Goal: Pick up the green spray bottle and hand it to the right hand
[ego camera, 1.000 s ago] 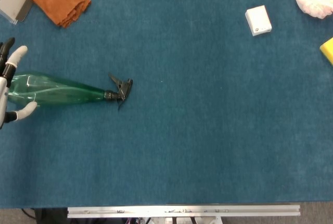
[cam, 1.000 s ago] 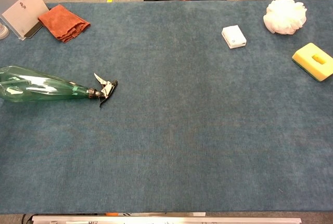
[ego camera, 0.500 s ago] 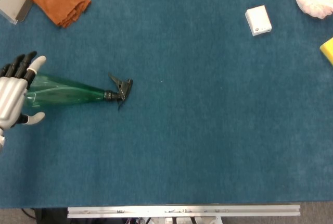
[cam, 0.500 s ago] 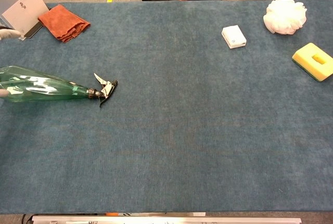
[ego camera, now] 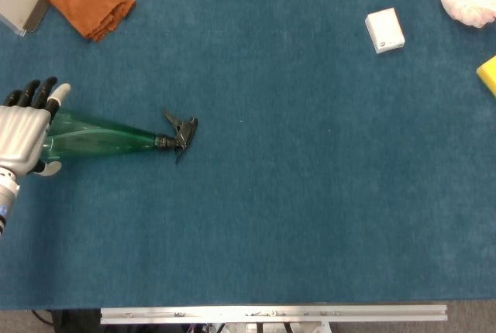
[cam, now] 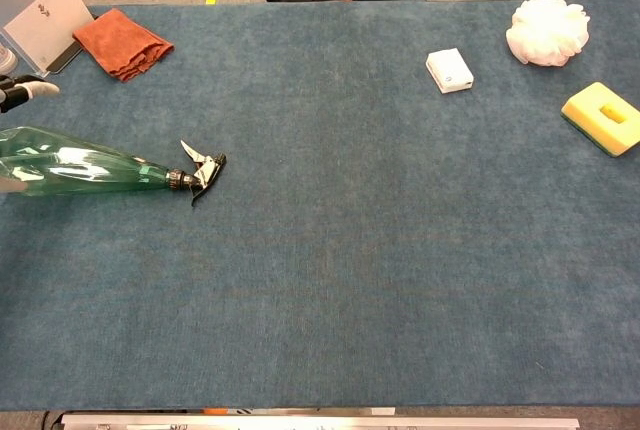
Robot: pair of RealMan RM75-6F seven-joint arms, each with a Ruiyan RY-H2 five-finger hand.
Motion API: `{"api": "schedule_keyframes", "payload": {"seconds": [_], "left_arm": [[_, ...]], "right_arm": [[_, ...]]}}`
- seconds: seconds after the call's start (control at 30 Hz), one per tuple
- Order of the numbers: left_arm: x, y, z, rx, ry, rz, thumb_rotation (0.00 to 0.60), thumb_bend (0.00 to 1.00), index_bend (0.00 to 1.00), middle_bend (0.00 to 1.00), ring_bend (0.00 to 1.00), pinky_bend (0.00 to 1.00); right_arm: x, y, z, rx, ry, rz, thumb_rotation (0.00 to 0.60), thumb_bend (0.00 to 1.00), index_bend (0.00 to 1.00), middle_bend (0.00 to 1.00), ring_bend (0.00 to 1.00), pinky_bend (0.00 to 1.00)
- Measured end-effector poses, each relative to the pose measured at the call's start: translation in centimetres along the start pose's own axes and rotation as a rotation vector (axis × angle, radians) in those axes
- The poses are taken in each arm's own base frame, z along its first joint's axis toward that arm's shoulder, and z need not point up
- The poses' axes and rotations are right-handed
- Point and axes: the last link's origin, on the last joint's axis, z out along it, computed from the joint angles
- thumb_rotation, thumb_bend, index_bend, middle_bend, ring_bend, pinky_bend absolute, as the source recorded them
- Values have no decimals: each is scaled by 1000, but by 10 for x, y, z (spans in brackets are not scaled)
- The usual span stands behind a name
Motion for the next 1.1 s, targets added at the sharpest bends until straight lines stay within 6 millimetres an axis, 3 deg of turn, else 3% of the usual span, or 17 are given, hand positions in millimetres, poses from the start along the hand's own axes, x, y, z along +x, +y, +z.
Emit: {"api": "schedule_keyframes", "payload": {"seconds": [0.4, 0.53, 0.63, 0.8, 0.93, 1.1], "left_arm": [[-19, -4, 18, 40, -79, 40, 600, 135, 1, 0, 0, 132], [-24, -7, 25, 52, -93, 46, 600, 135, 67, 0, 0, 145], [-28, -9, 31, 59, -90, 41, 600, 135, 162, 35, 15, 237], [-34, -11, 36, 68, -109, 20, 600, 139, 428, 277, 234, 512], [-33, -10, 39, 72, -124, -17, 600, 149, 510, 392, 347, 594], [-23, -5, 40, 59, -106, -127, 600, 149, 518, 413, 364, 611]], "right_arm": [[1, 4, -1, -6, 1, 12, 600, 195, 0, 124, 51, 0], [1, 5, -2, -7, -2, 12, 600, 195, 0, 124, 51, 0], [1, 5, -2, -7, -1, 13, 600, 196, 0, 124, 50, 0], [2, 5, -1, -6, -1, 21, 600, 195, 0, 124, 51, 0], [1, 4, 2, -3, -10, 34, 600, 195, 0, 124, 51, 0], [-2, -1, 9, 19, -36, 74, 600, 195, 0, 125, 51, 0]]}}
